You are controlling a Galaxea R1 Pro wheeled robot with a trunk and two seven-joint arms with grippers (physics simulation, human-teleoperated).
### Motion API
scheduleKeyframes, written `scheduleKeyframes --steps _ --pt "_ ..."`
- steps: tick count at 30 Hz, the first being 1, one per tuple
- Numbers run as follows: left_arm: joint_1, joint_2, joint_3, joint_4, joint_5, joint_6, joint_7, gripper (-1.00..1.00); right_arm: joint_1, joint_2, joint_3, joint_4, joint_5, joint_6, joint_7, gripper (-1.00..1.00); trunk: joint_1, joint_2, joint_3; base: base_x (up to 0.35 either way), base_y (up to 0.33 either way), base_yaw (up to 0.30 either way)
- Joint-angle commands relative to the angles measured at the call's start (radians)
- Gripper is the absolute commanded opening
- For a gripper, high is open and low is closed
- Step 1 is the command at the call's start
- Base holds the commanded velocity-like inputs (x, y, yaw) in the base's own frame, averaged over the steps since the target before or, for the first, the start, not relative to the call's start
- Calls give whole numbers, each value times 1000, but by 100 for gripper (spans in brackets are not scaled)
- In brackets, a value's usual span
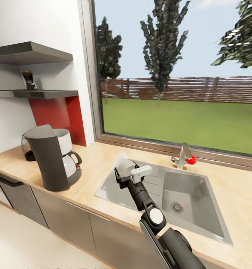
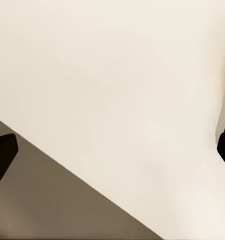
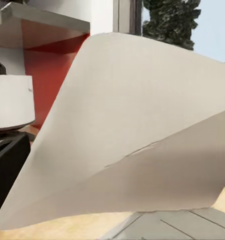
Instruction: Set up a coffee station on the kitchen countertop: keep the coffee maker on the countertop, move the bottle of coffee from the kitchen shelf to the counter next to the coffee maker, place a paper coffee filter on top of the coffee maker, put the saucer next to the coffee maker with the coffee cup on the saucer, and place the electric kettle next to the coffee maker.
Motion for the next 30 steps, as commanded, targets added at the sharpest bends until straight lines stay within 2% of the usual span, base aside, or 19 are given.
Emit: scheduleKeyframes --steps 1,27,30 --pt "1 0 4 -1 4 -2 -1 100 -1 0 3 0 -8 1 -6 -100 0 -1 0 0 0 269" --pt "1 0 4 0 4 -2 -1 100 -1 -1 -1 1 -6 1 -6 -100 0 -1 -15 0 0 273" --pt "1 1 4 -1 4 -2 -1 100 0 -3 -2 1 -6 1 -7 -100 0 -1 -16 0 0 111"
